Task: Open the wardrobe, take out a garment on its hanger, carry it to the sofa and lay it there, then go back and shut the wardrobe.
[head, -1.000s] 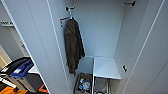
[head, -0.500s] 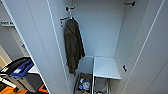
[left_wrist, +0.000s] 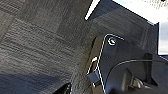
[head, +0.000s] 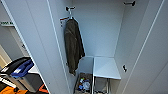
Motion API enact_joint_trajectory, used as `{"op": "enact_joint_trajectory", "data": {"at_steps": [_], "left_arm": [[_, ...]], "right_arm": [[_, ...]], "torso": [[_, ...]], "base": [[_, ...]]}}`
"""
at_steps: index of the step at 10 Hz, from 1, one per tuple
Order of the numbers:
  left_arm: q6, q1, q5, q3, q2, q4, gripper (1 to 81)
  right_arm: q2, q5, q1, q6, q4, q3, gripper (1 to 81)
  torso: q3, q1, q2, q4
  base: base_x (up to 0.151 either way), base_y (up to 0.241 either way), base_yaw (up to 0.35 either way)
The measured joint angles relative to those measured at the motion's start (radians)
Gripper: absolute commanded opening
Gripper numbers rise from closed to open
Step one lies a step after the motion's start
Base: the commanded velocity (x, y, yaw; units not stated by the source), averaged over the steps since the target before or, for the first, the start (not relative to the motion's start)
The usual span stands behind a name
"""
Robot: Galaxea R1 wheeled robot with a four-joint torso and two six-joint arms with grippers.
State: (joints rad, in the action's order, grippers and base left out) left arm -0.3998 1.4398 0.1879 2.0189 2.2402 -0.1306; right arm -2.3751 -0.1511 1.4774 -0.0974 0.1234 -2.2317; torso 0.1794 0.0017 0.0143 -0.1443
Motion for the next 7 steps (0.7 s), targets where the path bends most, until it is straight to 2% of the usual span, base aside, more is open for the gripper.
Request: {"op": "enact_joint_trajectory", "data": {"at_steps": [2, 4, 7], "left_arm": [[-0.101, -0.047, 0.015, -0.032, -0.113, 0.004, 81.1], [-0.21, -0.115, 0.014, -0.047, -0.219, 0.005, 81.1], [-0.393, -0.241, 0.017, -0.051, -0.326, 0.007, 81.1]], "right_arm": [[0.064, -0.011, -0.054, -0.001, 0.124, 0.01, 81.1], [0.123, -0.029, -0.116, -0.03, 0.196, 0.021, 81.1], [0.194, -0.03, -0.179, -0.169, 0.223, 0.072, 81.1]], "torso": [[0.0, 0.0, 0.0, 0.0], [0.0, 0.0, 0.0, 0.0], [0.001, 0.001, 0.0, 0.0]], "base": [[0.0, 0.0, 0.0], [0.0, 0.0, 0.0], [0.0, 0.0, 0.0]]}}
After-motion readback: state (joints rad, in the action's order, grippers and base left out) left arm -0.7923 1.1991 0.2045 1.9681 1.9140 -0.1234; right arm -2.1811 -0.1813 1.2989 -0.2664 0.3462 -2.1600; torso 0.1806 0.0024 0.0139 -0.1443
